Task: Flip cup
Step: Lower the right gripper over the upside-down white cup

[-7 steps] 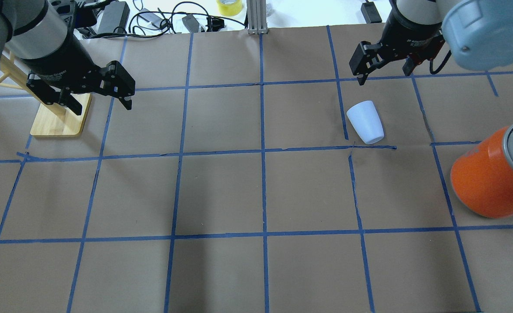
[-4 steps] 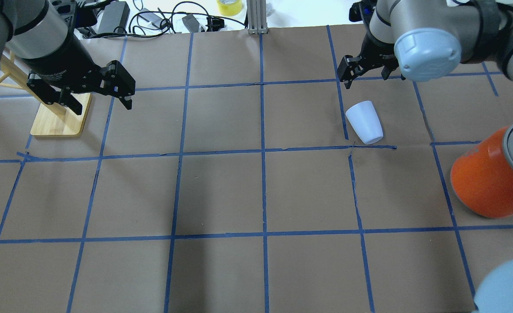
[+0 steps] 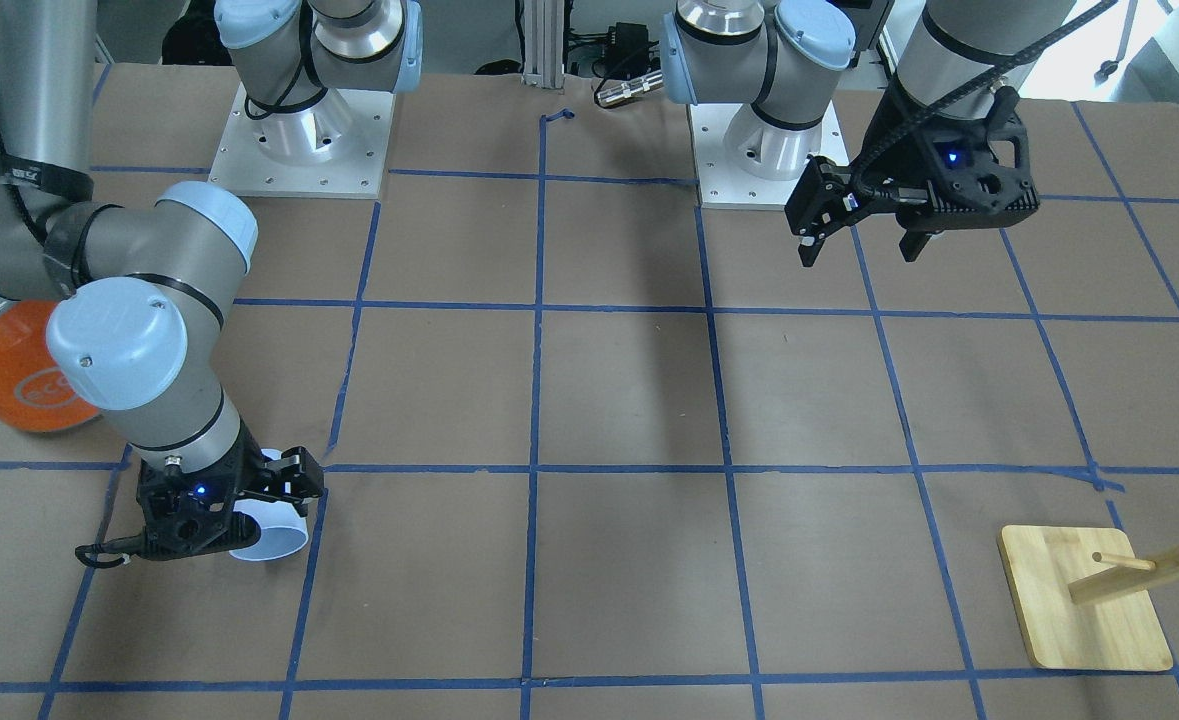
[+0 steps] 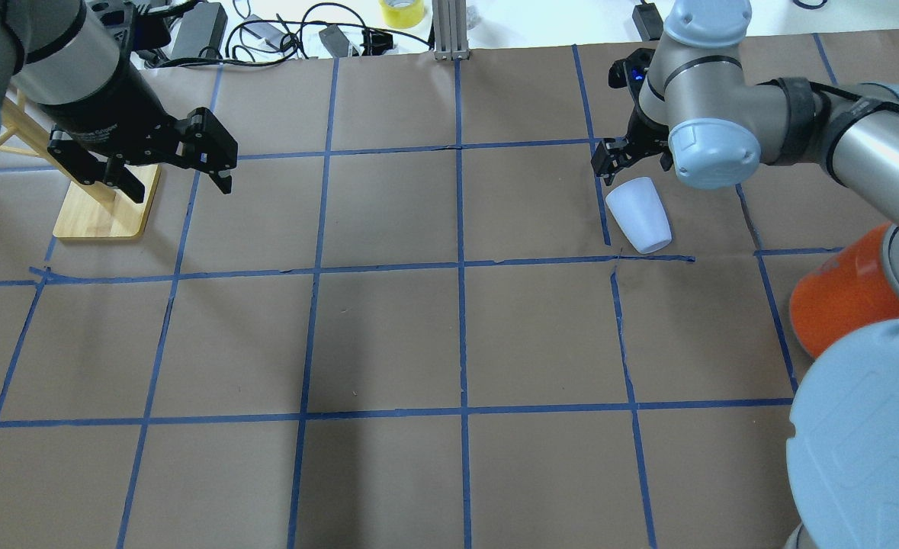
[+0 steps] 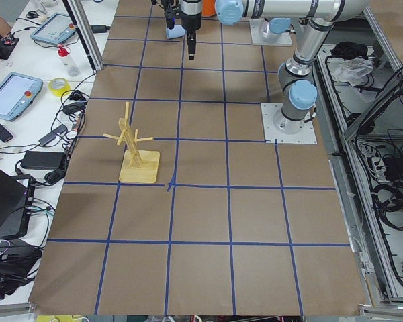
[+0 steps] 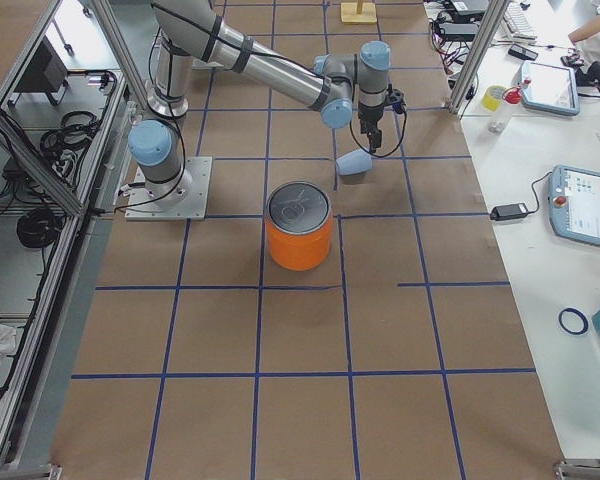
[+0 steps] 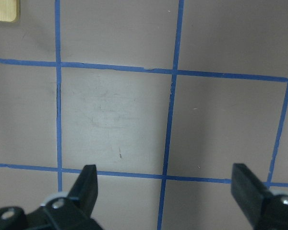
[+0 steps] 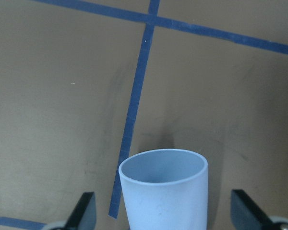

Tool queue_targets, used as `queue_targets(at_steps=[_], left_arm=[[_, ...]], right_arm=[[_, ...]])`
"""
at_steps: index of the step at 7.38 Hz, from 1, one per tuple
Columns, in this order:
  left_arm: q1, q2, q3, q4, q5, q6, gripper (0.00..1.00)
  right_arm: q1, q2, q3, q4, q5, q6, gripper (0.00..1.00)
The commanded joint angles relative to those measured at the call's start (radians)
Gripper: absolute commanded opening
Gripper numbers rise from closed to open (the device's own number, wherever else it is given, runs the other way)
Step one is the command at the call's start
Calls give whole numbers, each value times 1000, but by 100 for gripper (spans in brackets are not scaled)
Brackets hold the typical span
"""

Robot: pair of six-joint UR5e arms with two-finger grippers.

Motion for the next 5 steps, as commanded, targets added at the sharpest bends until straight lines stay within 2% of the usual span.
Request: queue_targets(at_steps=[1, 5], left_arm=[[0, 0, 0, 0, 0, 0, 100], [0, 0, 0, 0, 0, 0, 100]], right_arm=[[-16, 24, 27, -5, 11, -3, 100], [-21, 69, 25, -8, 13, -7, 100]])
